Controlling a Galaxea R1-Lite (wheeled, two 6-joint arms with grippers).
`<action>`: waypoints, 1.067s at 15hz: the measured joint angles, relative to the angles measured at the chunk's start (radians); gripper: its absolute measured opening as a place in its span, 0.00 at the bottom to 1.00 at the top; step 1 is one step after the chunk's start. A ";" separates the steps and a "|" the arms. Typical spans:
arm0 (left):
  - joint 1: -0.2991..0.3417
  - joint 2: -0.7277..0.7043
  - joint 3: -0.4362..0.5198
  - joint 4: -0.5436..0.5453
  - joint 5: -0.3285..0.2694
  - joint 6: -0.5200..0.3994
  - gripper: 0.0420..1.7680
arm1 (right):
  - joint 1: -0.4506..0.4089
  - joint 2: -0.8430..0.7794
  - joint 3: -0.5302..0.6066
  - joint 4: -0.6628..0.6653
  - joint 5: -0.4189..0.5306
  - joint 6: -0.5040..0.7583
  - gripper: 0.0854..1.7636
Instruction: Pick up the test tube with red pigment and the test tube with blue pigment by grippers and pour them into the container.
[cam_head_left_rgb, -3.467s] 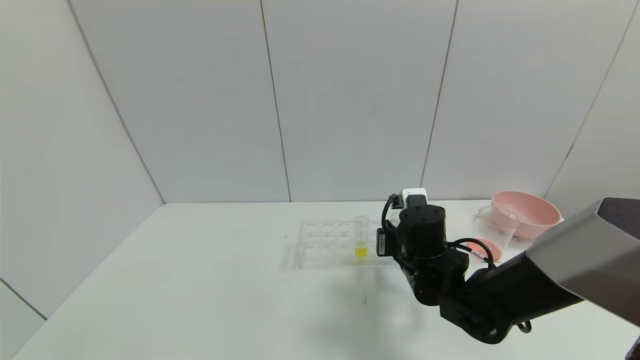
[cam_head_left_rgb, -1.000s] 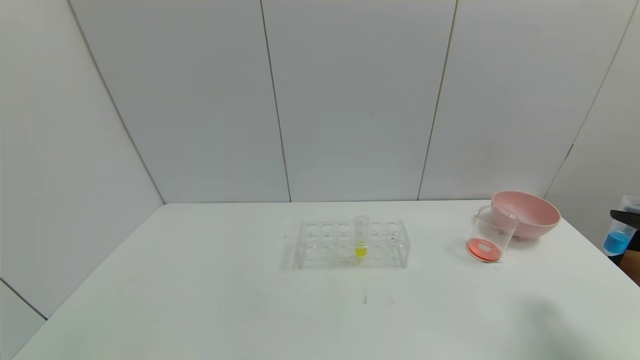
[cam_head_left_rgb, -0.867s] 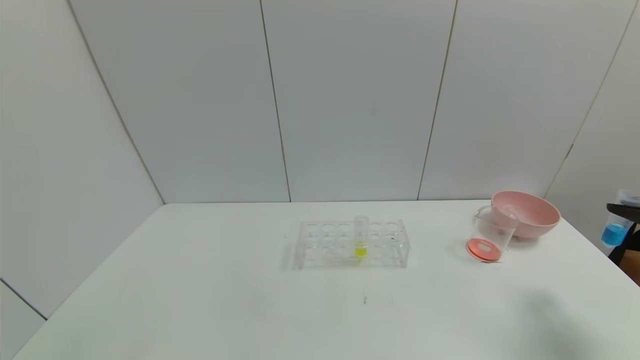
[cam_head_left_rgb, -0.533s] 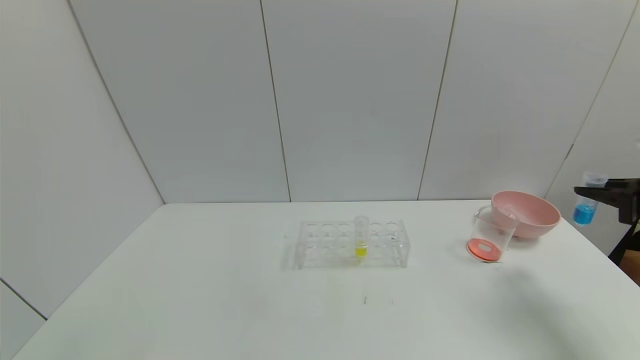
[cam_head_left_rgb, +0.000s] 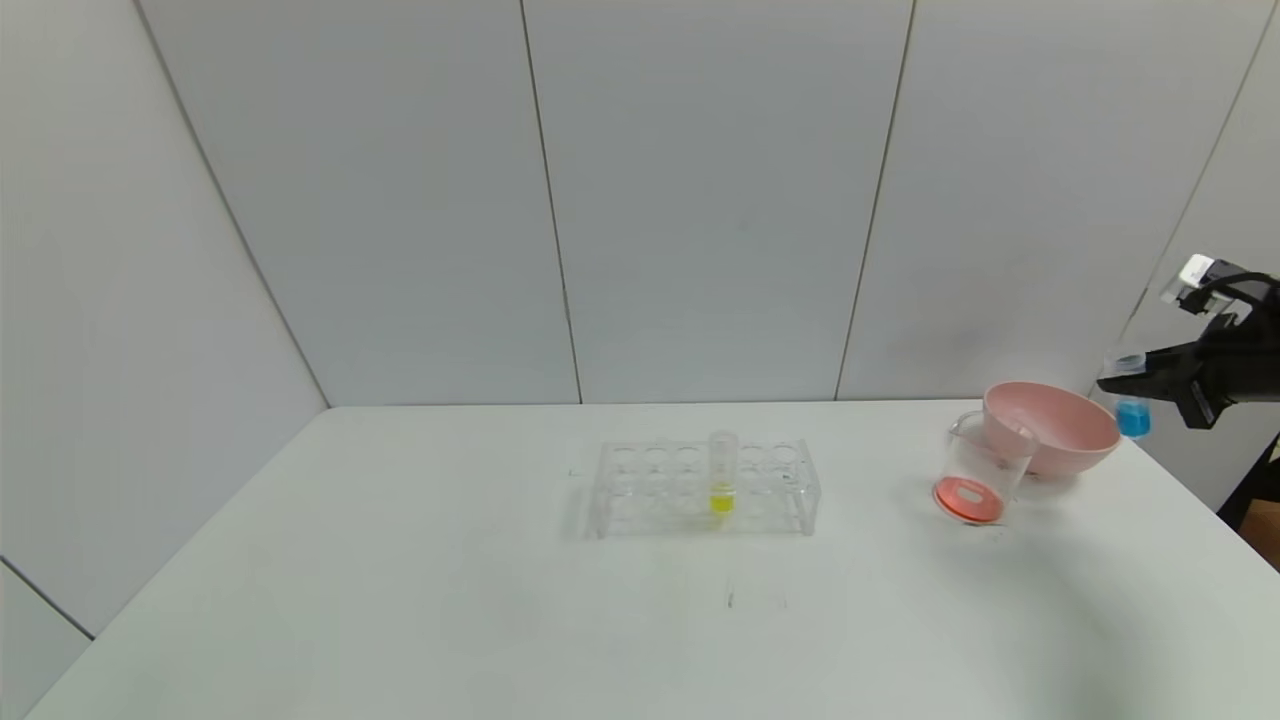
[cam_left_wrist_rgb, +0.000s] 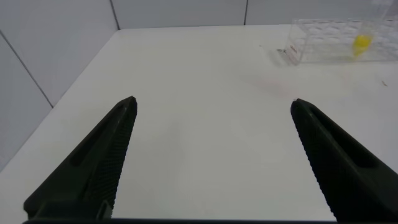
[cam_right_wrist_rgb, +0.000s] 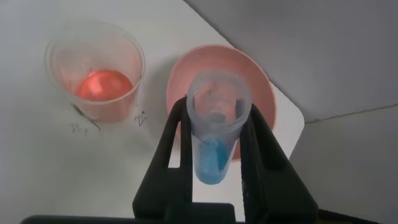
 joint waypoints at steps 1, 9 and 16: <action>0.000 0.000 0.000 0.000 0.000 0.000 1.00 | 0.001 0.018 -0.051 0.069 -0.004 -0.063 0.25; 0.000 0.000 0.000 0.000 0.000 0.000 1.00 | 0.073 0.124 -0.429 0.512 -0.166 -0.267 0.25; 0.000 0.000 0.000 0.000 0.000 0.000 1.00 | 0.181 0.169 -0.504 0.610 -0.387 -0.429 0.25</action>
